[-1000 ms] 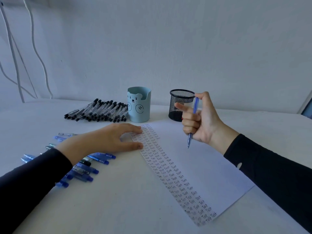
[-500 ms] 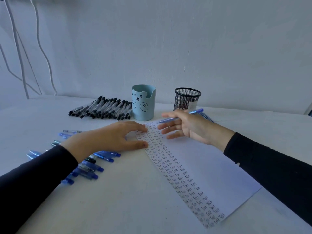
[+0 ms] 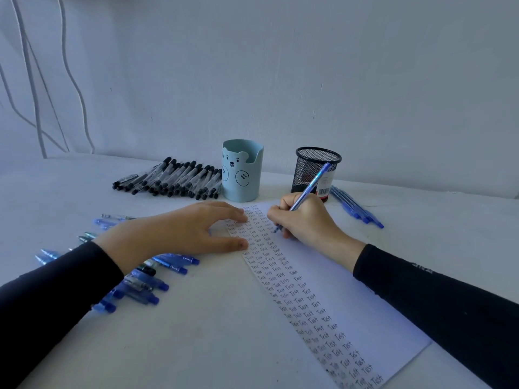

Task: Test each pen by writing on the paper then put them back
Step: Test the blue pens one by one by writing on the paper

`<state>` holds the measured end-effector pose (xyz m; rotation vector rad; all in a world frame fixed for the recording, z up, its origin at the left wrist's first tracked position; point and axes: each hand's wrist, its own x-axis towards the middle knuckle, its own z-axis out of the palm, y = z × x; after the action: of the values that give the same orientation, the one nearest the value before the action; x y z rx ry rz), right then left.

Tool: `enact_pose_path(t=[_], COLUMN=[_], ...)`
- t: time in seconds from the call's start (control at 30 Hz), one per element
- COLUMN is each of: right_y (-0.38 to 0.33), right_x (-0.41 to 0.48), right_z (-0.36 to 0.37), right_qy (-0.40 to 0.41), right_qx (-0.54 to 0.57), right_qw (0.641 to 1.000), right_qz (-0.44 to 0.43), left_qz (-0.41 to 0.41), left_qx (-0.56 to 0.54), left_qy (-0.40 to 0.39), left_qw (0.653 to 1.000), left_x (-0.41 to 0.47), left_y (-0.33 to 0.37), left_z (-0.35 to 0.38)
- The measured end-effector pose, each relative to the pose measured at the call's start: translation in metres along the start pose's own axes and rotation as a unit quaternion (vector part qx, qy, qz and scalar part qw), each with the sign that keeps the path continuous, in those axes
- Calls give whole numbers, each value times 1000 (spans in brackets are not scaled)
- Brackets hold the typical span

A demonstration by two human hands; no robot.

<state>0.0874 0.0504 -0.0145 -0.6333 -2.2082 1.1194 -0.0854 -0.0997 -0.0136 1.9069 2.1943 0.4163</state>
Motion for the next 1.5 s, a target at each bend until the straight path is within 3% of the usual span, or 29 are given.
enact_pose_path(t=[1.5], right_y=[6], right_x=[3], right_z=[-1], right_qy=[6], right_qx=[-31], right_qw=[999], right_qz=[-30], left_qz=[0], left_qx=[1], left_qy=[-1], left_qw=[1000], left_x=[-4], left_y=[8], left_z=[-3])
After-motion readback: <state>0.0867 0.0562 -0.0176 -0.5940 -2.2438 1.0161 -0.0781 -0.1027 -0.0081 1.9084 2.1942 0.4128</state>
